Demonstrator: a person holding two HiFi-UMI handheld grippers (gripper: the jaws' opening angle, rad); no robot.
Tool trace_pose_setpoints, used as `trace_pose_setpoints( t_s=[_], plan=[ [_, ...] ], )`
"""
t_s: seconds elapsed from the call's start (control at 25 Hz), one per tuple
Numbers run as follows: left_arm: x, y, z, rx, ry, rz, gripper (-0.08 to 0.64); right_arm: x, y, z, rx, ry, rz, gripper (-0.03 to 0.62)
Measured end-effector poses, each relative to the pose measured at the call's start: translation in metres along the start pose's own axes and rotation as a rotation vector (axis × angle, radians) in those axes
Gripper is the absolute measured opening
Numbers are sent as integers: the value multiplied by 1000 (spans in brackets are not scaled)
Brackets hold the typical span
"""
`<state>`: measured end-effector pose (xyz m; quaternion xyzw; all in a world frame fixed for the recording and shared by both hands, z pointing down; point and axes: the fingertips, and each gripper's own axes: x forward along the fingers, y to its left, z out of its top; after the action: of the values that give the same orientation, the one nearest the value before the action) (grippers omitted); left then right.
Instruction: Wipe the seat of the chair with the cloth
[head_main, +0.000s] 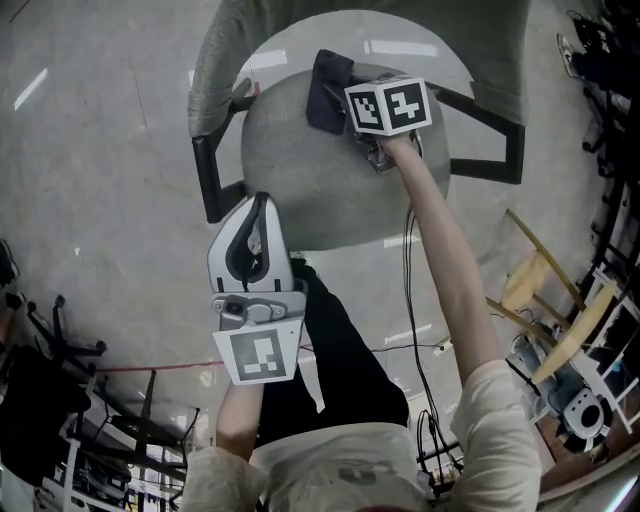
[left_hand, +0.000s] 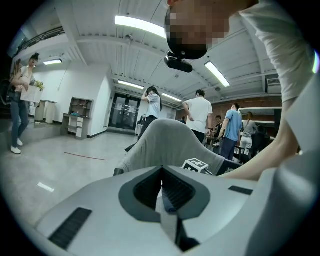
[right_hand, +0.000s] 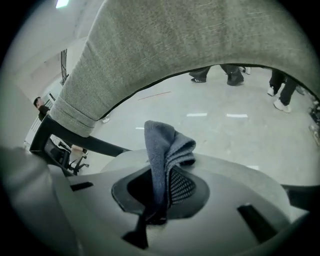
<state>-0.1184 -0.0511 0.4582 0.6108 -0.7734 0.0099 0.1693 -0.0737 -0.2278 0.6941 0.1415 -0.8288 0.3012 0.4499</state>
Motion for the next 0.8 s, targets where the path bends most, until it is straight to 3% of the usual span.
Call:
trace_pose_setpoints(
  t_s=[0.4,0.8],
  plan=[
    [4,-18,-9,15,21,-26,15,-56,-96,-21,-31,42,-224,49],
    [10,-27,-10,44,24,-59,15,-88,-141,-30,-110,108,-448,49]
  ],
)
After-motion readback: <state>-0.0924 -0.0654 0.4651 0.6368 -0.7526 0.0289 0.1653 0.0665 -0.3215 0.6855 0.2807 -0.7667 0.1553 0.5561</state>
